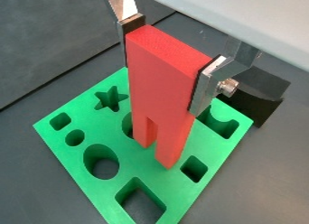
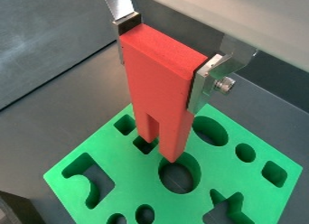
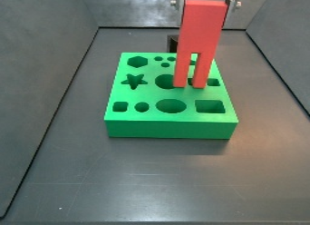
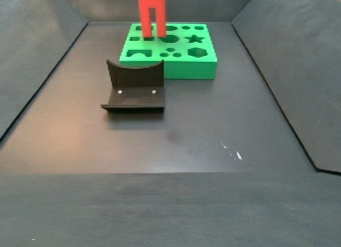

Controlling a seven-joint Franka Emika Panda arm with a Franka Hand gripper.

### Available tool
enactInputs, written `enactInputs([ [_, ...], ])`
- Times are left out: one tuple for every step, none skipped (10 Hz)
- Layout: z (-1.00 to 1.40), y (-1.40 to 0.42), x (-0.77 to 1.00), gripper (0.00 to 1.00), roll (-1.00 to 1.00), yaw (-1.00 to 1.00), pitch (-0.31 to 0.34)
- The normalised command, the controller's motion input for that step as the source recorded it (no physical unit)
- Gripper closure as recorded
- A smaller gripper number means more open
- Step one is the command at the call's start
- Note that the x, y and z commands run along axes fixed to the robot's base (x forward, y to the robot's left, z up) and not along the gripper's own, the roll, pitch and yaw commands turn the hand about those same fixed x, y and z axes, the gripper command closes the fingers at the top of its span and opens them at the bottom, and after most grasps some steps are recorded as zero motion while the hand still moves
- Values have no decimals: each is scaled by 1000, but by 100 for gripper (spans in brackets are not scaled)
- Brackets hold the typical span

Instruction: Insert the double-square object.

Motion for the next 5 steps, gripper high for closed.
enactInputs([
  [-131, 0, 263, 100, 80, 11, -79],
  [-129, 0, 357, 100, 143, 29, 0],
  [-209, 9, 360, 100, 176, 57, -31],
  [-286, 0, 283, 100, 309, 54, -6],
  [-229, 0, 369, 100, 403, 6, 83],
])
